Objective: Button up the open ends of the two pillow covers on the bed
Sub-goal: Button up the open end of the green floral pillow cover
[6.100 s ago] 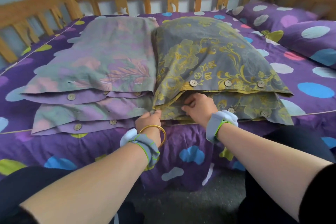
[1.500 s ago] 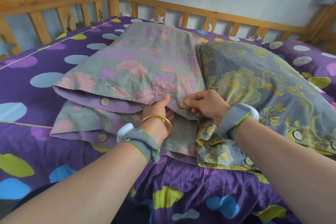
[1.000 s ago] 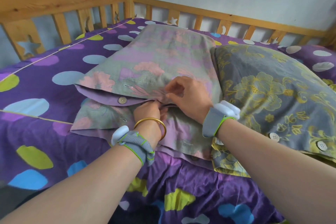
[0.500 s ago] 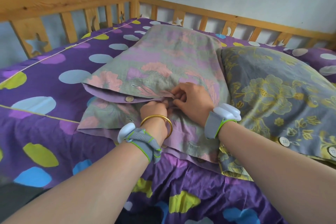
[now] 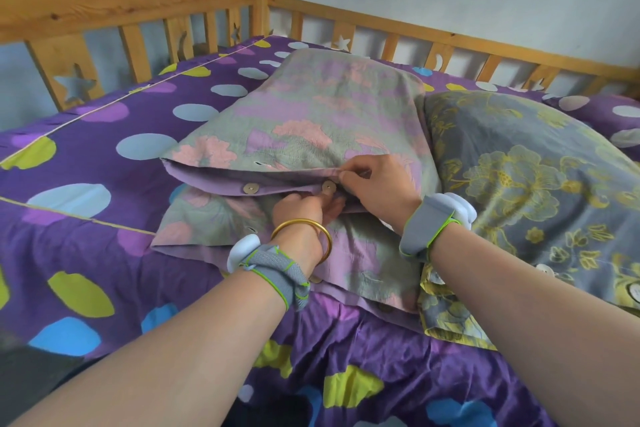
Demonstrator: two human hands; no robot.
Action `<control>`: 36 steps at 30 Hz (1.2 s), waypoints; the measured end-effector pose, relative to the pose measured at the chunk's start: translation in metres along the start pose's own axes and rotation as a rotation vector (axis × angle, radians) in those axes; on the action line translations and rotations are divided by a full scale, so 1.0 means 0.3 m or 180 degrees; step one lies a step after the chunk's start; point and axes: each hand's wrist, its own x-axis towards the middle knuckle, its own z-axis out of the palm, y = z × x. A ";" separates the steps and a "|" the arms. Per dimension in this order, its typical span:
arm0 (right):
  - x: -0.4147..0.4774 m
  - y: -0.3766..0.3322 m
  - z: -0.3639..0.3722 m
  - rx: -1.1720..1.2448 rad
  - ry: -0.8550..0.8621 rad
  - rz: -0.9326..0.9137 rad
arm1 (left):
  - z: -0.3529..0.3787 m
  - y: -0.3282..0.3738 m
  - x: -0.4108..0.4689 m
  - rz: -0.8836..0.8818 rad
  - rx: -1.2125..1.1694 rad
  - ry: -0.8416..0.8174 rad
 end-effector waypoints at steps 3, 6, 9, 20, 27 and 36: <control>0.000 -0.001 -0.003 0.0002 -0.0057 0.0028 | -0.007 -0.006 0.007 0.0022 0.0030 0.0014; 0.001 -0.006 -0.009 0.0023 -0.0101 0.0099 | -0.013 -0.012 0.012 0.0075 0.0315 0.0108; -0.003 -0.014 -0.017 0.0391 -0.0126 0.0274 | -0.013 -0.010 0.014 0.0049 0.0250 0.0232; 0.005 0.009 -0.002 0.0174 -0.0285 0.0235 | -0.002 0.025 0.015 0.0622 0.0831 0.0225; 0.027 0.009 0.001 -0.0323 -0.0113 -0.0068 | 0.009 0.060 0.007 0.0623 0.1469 -0.0004; -0.009 0.011 0.012 -0.1092 -0.0127 -0.0817 | 0.006 0.048 0.016 0.0087 0.0733 0.0145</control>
